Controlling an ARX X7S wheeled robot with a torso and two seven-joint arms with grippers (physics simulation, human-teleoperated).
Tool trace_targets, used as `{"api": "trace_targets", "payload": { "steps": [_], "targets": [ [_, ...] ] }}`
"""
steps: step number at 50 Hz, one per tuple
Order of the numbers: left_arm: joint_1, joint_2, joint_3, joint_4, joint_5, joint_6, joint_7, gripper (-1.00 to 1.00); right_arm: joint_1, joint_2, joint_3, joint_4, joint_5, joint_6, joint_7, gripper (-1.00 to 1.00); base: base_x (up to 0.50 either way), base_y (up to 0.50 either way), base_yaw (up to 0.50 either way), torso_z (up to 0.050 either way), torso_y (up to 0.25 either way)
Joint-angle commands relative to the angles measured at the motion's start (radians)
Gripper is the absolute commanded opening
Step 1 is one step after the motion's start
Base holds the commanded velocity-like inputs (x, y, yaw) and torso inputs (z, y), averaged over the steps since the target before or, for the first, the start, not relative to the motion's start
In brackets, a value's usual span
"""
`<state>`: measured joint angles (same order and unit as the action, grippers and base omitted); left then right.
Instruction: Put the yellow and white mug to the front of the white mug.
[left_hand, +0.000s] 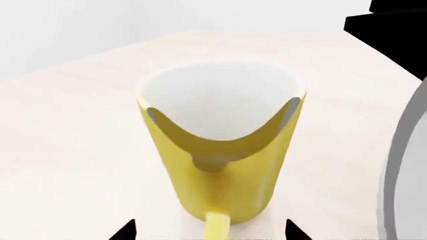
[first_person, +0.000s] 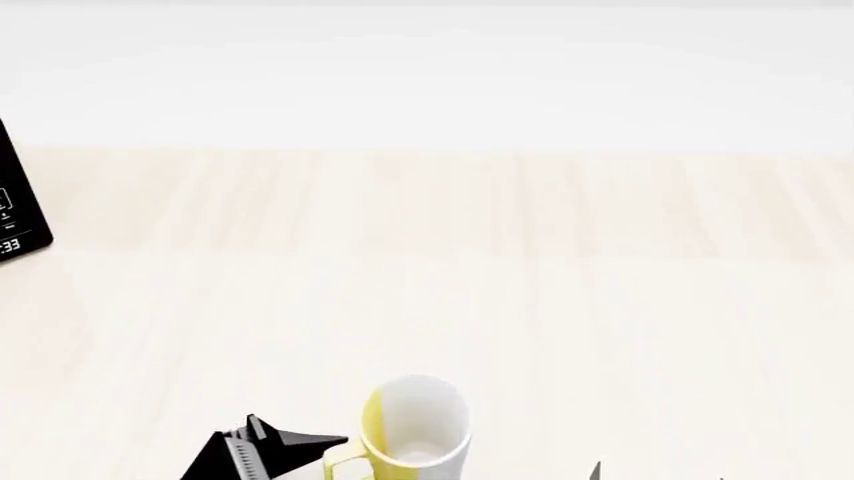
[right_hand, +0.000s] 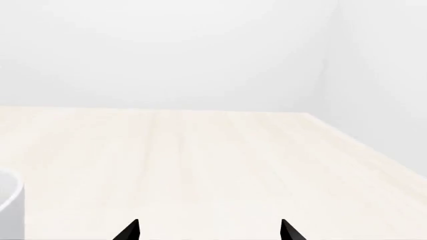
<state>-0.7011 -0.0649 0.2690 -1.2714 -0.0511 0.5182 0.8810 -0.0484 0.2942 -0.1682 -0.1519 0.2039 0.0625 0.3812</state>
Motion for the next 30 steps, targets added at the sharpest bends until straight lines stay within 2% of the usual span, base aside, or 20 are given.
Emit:
{"api": "trace_targets", "payload": {
  "steps": [1, 14, 30],
  "targets": [
    [0.039, -0.011, 0.031, 0.067, -0.005, -0.048, 0.033, 1.00, 0.003, 0.002, -0.004, 0.002, 0.003, 0.001, 0.003, 1.00, 0.00, 0.00, 0.00, 0.000, 0.000],
    [0.128, -0.049, 0.014, 0.310, -0.092, -0.210, 0.128, 1.00, 0.005, 0.004, -0.008, 0.004, 0.005, 0.000, 0.006, 1.00, 0.00, 0.00, 0.00, 0.000, 0.000],
    [0.098, -0.042, -0.002, 0.262, -0.111, -0.178, 0.097, 1.00, 0.006, 0.006, -0.016, 0.003, 0.006, 0.001, 0.010, 1.00, 0.00, 0.00, 0.00, 0.000, 0.000]
  ]
}}
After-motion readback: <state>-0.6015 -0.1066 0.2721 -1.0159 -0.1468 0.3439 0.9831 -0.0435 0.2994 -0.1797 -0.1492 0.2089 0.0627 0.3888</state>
